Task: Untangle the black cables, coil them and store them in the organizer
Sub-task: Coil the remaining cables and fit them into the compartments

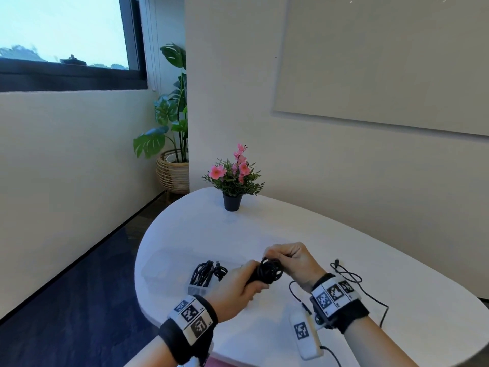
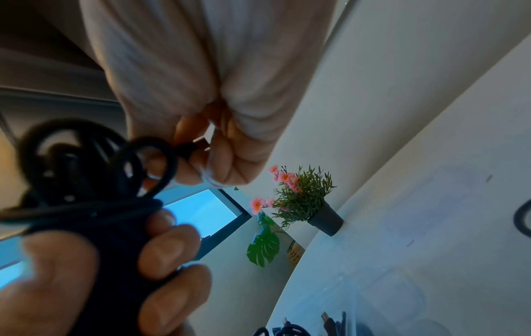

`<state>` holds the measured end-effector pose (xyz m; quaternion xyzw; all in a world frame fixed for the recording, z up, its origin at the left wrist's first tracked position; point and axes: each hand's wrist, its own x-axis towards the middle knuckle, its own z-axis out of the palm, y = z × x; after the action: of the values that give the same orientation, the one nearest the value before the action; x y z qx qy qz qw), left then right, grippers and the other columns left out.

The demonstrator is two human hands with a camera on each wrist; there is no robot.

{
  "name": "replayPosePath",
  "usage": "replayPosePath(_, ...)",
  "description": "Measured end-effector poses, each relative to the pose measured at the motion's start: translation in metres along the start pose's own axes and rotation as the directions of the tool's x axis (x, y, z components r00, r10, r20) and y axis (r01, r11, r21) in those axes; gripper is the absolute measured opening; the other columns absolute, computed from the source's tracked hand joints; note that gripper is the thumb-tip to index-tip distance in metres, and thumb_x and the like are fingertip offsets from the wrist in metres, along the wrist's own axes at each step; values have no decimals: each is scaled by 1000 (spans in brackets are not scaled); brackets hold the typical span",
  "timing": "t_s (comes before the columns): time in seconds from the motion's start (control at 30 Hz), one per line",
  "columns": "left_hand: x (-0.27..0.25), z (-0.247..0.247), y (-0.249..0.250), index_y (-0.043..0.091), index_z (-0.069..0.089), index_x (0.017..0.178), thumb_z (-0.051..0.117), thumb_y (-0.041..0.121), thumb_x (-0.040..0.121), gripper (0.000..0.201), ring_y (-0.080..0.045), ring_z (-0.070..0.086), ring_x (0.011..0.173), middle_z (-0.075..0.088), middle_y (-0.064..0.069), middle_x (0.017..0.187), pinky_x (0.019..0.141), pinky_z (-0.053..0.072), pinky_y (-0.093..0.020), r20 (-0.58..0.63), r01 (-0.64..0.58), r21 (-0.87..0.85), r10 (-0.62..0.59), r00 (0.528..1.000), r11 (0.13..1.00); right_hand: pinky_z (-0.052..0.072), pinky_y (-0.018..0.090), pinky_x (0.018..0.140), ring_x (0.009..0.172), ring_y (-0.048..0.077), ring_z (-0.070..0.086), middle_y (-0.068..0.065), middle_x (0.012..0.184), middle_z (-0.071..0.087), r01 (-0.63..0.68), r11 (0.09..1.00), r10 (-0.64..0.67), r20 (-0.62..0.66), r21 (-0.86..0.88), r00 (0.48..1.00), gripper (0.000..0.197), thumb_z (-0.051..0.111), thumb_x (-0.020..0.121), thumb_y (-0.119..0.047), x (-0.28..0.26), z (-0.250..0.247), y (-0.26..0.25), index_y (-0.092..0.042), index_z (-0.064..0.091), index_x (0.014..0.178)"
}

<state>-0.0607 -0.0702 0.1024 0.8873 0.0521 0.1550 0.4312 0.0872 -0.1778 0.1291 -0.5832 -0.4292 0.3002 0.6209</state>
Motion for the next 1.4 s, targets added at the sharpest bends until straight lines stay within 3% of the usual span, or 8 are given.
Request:
replayPosePath(0.1,-1,-4,-6,31,47,96,54,18,93,15,-11,56,75,59,2,85,67,43,-19,-31,-18,13,18,999,1000,43,22,65,76,7,55,2,87,57,0,999,-2,-38,-43,999,13,76,70,-27,5,4,3,-15,76,67)
replayPosePath(0.23,-4,-10,-7,20,50,96,55,13,93,9,1,55,72,59,2,86,64,40,-11,-71,-15,-25,13,997,1000,47,18,70,75,7,61,2,76,64,27,999,-29,-58,-34,998,10,67,79,3,12,15,3,-4,74,81)
replayPosePath(0.47,-8,-36,-30,19,52,98,53,20,93,5,-5,54,80,58,7,90,74,44,-25,-154,91,119,-72,985,989,54,28,84,92,19,67,17,96,71,-145,988,147,-45,58,988,21,56,91,-9,10,34,-3,4,71,98)
replayPosePath(0.63,-14,-39,-48,9,55,109,52,28,94,24,-17,56,91,59,-3,103,80,45,-27,-160,164,166,-138,977,972,49,19,89,95,2,65,-9,101,71,-62,844,107,54,-533,993,41,82,71,-27,21,55,1,-26,69,110)
replayPosePath(0.8,-28,-53,-69,21,59,115,69,27,84,34,-7,58,98,62,6,106,84,44,-16,-406,252,-69,-258,877,965,53,26,79,80,12,67,-2,83,73,48,831,50,160,-554,986,11,74,78,-24,51,83,3,-27,74,88)
replayPosePath(0.93,-41,-61,-90,21,56,118,73,27,80,42,-8,59,101,61,7,108,88,50,-24,-549,289,-153,-324,770,945,54,30,82,82,14,68,0,87,74,-4,844,123,187,-537,975,19,73,78,-20,81,106,11,-39,74,81)
replayPosePath(1.1,-63,-59,-111,25,52,119,69,22,84,40,0,55,101,54,11,112,76,48,-15,-585,334,-206,-389,712,920,42,18,72,78,10,60,-2,85,70,14,685,204,210,-728,956,15,69,83,-19,120,121,21,-18,74,98)
replayPosePath(1.4,-108,-49,-150,23,58,105,69,17,83,25,-1,59,93,61,8,104,70,47,-13,-572,428,-266,-499,651,864,44,21,76,85,11,59,2,101,71,95,433,449,306,-896,839,26,71,82,-22,158,153,29,-13,72,107)
